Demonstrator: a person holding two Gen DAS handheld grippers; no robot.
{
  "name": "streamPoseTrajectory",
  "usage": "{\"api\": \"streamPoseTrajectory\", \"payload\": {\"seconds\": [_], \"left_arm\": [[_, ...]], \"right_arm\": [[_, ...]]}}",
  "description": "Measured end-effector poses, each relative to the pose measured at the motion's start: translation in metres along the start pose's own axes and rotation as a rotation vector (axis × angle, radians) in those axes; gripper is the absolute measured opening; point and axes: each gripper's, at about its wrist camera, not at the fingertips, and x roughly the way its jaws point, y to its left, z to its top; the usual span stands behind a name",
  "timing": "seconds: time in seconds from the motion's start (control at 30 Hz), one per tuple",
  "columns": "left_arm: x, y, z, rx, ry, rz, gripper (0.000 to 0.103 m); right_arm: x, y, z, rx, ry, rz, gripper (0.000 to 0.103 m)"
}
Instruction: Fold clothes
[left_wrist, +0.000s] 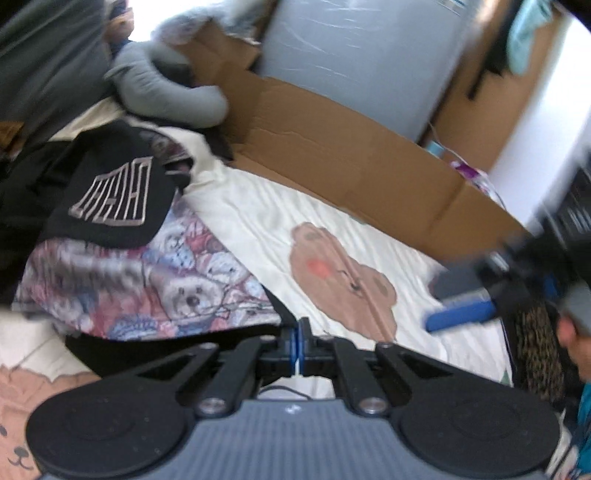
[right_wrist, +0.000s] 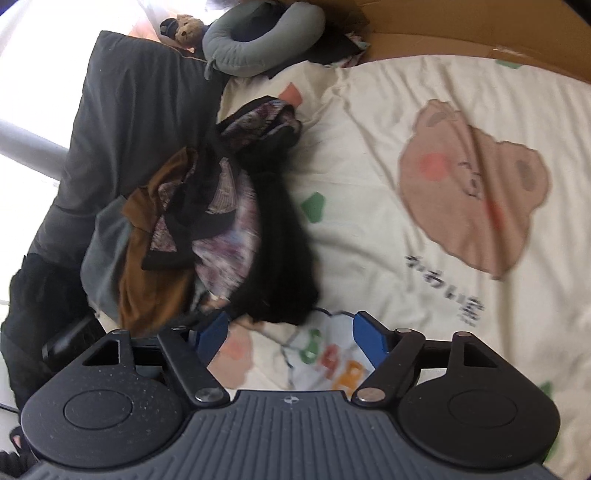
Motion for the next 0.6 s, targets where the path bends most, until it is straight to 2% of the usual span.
{"api": "streamPoseTrajectory", "payload": {"seconds": [0.23,0.4,0.6], "left_arm": [[-0.001,-0.023,-0.008,0.092,0.029,-0.059,0.001],[0.003,-0.028,-0.019,0.078,0.068,-0.115,0.001],[0.006,-0.029,-0.029,0.041,0.103,-0.149,0.001]], "right_arm": [[0.030,0.011,0.009,0.017,0.056,-0.010,0.067],[0.051,0.006,0.002,0.043,0.121,-0.054,0.061],[0.064,-0.007,-0.011,0.088,0.170,-0.091,0.026]]}}
